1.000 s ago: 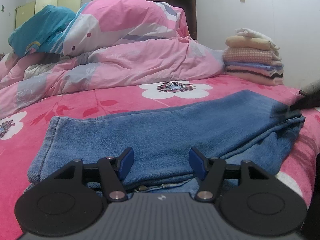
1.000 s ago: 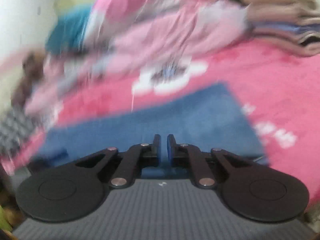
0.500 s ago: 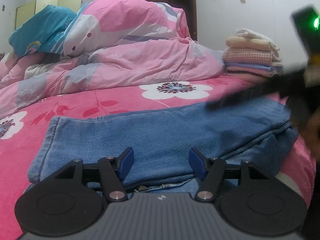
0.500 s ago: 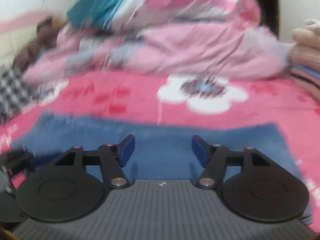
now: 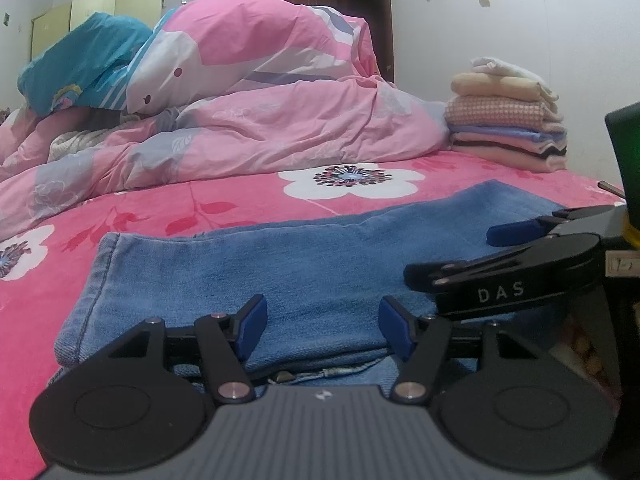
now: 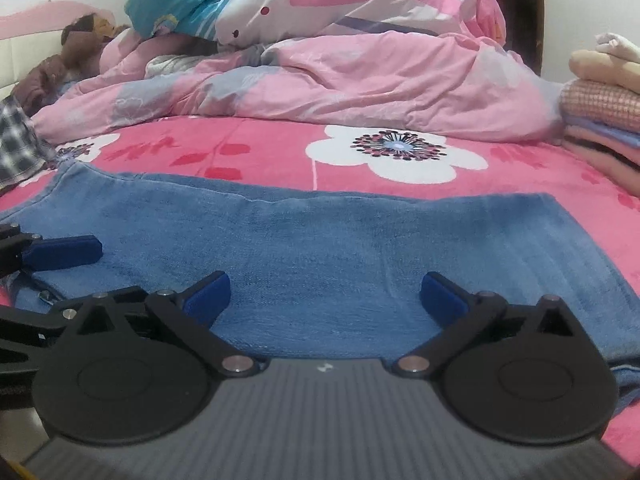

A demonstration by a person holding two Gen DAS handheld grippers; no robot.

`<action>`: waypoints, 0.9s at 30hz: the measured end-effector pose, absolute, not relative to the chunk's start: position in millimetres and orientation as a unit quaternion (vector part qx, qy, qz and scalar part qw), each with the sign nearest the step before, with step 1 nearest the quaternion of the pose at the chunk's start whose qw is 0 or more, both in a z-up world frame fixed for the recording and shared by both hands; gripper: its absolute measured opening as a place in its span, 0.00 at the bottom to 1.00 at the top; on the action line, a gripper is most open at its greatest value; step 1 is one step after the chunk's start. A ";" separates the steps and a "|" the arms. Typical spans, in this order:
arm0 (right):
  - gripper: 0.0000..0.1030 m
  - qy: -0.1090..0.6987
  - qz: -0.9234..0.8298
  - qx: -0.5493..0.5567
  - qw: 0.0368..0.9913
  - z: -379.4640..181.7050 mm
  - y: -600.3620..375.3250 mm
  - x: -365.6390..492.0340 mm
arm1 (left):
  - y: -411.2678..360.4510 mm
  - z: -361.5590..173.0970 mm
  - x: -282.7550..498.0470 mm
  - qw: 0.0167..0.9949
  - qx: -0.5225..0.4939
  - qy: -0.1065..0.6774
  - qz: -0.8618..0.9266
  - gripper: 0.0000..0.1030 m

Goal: Fold clothes

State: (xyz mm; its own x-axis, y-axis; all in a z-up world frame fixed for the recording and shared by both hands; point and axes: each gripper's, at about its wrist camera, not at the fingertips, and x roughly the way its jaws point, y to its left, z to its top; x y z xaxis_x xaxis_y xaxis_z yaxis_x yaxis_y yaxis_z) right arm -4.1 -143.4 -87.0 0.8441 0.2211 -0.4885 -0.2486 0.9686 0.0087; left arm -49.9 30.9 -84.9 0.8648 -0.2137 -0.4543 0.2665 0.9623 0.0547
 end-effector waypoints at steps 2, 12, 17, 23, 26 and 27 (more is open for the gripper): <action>0.99 0.251 0.123 -0.026 0.960 -86.8 -143.8 -4.3 | 30.8 -85.0 -50.0 0.964 0.058 0.228 -0.124 0.62; 0.99 0.241 0.114 -0.023 0.963 -89.1 -141.5 -4.2 | 30.7 -85.0 -50.4 0.964 0.059 0.227 -0.123 0.62; 0.99 0.241 0.114 -0.023 0.963 -88.9 -141.7 -3.6 | 30.6 -85.2 -50.7 0.964 0.059 0.227 -0.122 0.62; 0.99 0.241 0.114 -0.023 0.963 -88.9 -141.5 -3.9 | 30.2 -85.4 -50.8 0.965 0.061 0.226 -0.121 0.63; 0.99 0.241 0.114 -0.024 0.963 -89.0 -141.4 -3.8 | 30.4 -85.5 -50.7 0.965 0.061 0.226 -0.121 0.63; 0.99 0.241 0.114 -0.024 0.963 -89.0 -141.3 -3.8 | 30.2 -85.5 -50.7 0.965 0.061 0.226 -0.121 0.63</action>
State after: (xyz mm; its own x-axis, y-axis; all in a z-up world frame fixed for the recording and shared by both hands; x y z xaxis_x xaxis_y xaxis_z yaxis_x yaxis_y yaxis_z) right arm -3.8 -141.3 -89.0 0.8577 0.2085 -0.4700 -0.2312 0.9729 0.0097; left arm -50.7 30.2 -85.5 0.8691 -0.2054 -0.4500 0.2604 0.9634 0.0632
